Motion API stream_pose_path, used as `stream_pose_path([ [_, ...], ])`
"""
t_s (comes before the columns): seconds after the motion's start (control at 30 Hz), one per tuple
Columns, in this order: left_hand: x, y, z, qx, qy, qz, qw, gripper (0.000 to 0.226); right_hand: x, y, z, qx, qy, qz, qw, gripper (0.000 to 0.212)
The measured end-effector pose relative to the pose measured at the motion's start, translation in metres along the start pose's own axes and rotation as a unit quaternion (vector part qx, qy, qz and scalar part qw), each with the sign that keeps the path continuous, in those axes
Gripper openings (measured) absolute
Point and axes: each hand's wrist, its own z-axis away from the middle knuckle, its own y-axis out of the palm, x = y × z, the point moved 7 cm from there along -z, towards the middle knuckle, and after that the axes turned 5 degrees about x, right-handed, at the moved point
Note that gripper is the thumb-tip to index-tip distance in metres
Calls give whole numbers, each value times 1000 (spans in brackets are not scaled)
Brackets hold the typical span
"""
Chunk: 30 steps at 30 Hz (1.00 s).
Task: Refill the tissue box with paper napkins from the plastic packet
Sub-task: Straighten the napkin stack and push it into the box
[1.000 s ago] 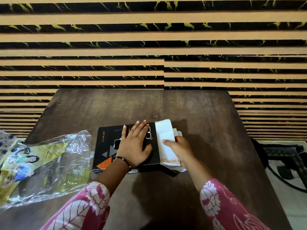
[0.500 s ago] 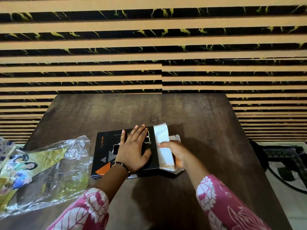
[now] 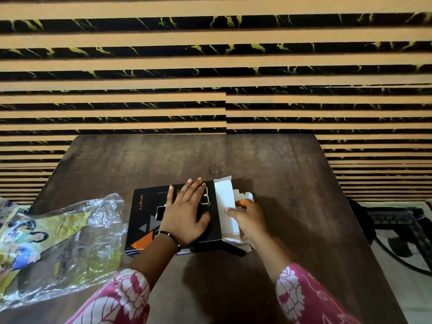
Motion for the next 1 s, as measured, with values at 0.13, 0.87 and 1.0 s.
stream_pose_path([
  [0.13, 0, 0, 1, 1, -3, -3, 1000, 84, -15, 1, -1, 32, 102, -133, 985, 62],
  [0.87, -1, -1, 0, 5, 0, 0, 1000, 84, 18, 56, -7, 248, 98, -184, 946, 29],
  [1.0, -2, -2, 0, 4, 2, 4, 1000, 83, 19, 84, 2, 272, 155, -244, 918, 28],
])
